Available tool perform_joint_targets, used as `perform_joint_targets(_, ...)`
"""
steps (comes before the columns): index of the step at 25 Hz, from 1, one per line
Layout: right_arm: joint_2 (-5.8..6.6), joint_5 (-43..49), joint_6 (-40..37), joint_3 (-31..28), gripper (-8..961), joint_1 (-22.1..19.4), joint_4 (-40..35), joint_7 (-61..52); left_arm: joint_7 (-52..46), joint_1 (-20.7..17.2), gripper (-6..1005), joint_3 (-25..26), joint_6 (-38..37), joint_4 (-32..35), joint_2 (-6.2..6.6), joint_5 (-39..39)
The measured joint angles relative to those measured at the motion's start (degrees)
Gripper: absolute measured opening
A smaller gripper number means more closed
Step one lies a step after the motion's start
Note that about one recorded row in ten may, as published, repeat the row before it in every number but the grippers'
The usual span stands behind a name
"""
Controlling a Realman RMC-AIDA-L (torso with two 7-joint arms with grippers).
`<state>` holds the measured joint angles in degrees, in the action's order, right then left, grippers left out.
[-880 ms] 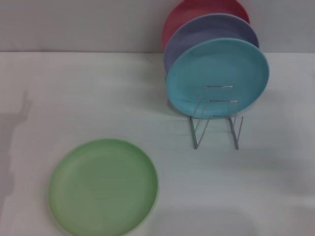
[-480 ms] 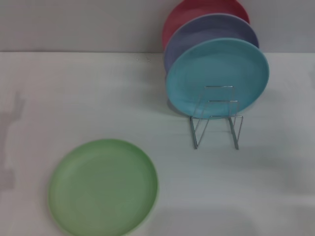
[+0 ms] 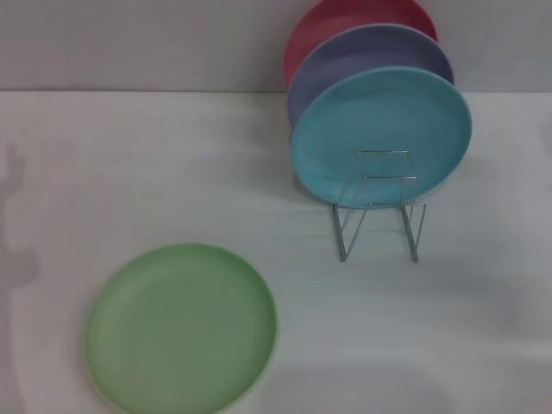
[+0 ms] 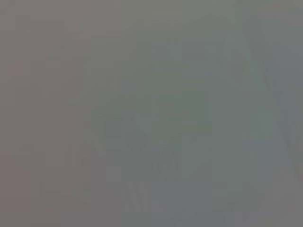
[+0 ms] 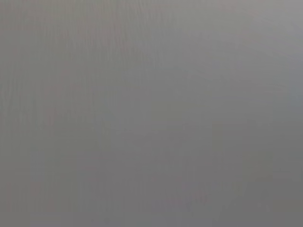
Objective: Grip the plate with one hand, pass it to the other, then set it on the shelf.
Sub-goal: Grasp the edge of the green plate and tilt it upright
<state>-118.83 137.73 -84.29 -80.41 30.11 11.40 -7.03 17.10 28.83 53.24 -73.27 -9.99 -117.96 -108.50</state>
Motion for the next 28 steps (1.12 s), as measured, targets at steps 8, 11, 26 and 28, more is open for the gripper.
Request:
perform_joint_targets(8, -0.15, 0.00, -0.50, -0.01, 802, -0.47, 0.21, 0.00, 0.78, -1.26, 809, 4.13, 22.60, -15.98, 5.59, -0.19)
perform_joint_targets(11, -0.17, 0.00, -0.52, -0.01, 802, -0.48, 0.21, 0.00, 5.77, -3.79, 808, 8.90, 37.13, -27.02, 8.90, -0.24)
perform_joint_targets(26, 0.22, -0.02, -0.53, -0.49, 803, 0.02, 0.57, 0.00, 22.01, -11.89, 805, 62.99, 123.18, -64.22, 0.69, -15.37)
perform_joint_targets(28, 0.25, -0.04, -0.53, -0.53, 803, 0.03, 0.57, 0.00, 18.25, -11.83, 805, 63.29, 127.75, -65.90, 1.00, -18.38)
